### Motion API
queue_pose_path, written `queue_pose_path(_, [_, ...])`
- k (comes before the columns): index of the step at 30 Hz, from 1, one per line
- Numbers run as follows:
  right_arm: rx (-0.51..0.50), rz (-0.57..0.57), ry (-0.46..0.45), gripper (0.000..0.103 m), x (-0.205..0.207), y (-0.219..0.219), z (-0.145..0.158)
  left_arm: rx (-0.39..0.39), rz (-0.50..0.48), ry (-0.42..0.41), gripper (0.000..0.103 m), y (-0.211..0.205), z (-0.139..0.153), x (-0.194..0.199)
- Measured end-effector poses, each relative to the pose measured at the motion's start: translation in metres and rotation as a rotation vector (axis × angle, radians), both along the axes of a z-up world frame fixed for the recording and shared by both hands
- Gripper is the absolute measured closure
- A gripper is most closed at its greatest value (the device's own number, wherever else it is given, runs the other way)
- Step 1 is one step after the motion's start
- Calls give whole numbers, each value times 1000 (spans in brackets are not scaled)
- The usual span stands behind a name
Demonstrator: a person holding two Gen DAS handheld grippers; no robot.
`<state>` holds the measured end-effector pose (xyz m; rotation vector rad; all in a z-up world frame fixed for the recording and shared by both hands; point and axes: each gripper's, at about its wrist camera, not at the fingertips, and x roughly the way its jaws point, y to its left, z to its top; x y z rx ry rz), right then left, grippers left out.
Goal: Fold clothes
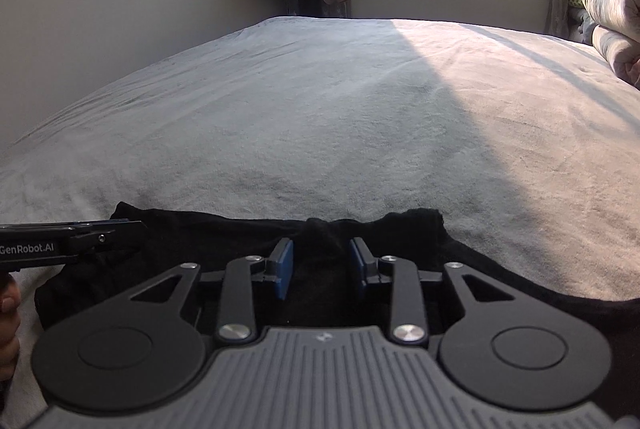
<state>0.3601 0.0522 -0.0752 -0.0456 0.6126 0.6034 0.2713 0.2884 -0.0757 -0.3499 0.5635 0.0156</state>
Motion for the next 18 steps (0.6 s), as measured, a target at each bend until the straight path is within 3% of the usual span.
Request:
queue_pose_path(5, [-14, 7, -15, 64, -2, 3, 0, 9, -5, -16, 51, -3, 3, -1])
queue_pose_path(18, [-14, 26, -17, 55, -3, 3, -1, 11, -2, -16, 47, -4, 3, 0])
